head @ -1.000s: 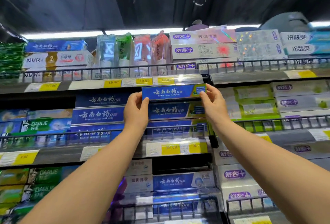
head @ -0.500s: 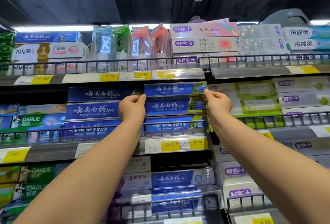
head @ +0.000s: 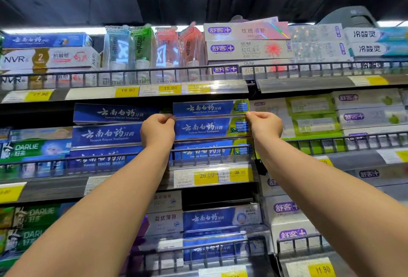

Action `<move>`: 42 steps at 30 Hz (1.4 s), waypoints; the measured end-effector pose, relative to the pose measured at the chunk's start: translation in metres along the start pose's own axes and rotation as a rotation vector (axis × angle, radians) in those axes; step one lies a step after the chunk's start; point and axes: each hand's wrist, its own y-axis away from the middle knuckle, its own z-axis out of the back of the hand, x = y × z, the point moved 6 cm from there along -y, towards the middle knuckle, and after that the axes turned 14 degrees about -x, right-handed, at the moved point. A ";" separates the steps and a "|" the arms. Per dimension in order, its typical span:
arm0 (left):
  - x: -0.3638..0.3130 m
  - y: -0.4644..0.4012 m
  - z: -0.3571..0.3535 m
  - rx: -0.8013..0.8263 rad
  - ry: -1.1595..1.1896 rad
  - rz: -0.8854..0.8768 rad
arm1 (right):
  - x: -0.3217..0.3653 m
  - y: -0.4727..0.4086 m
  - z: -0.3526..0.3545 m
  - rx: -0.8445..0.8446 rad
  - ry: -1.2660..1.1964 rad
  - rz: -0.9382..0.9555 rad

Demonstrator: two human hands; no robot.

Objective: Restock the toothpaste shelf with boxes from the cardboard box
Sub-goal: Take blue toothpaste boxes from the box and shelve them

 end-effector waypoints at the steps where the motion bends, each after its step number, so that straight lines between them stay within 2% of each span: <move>1: 0.000 0.000 -0.001 0.000 0.000 0.000 | 0.000 0.000 0.000 -0.001 0.006 0.003; 6: 0.003 0.000 -0.002 -0.002 0.024 0.020 | 0.003 0.002 0.001 -0.023 0.047 0.047; 9: 0.005 0.003 0.008 -0.033 0.060 0.013 | 0.015 0.013 0.008 -0.048 0.070 0.210; 13: 0.010 0.003 0.042 -0.106 0.007 -0.063 | 0.034 0.056 -0.004 0.126 0.126 0.495; 17: 0.031 -0.007 0.088 -0.278 -0.067 -0.029 | 0.040 0.102 -0.029 0.301 0.204 0.662; 20: 0.046 -0.024 0.118 -0.324 -0.137 0.006 | 0.043 0.134 -0.045 0.367 0.277 0.748; 26: 0.079 -0.081 0.139 -0.205 -0.097 0.031 | 0.039 0.181 -0.085 0.350 0.393 0.874; 33: 0.089 -0.126 0.135 -0.019 -0.042 -0.027 | 0.036 0.215 -0.117 0.228 0.427 0.863; 42: 0.094 -0.149 0.128 0.042 0.013 -0.055 | 0.035 0.219 -0.124 0.146 0.513 0.842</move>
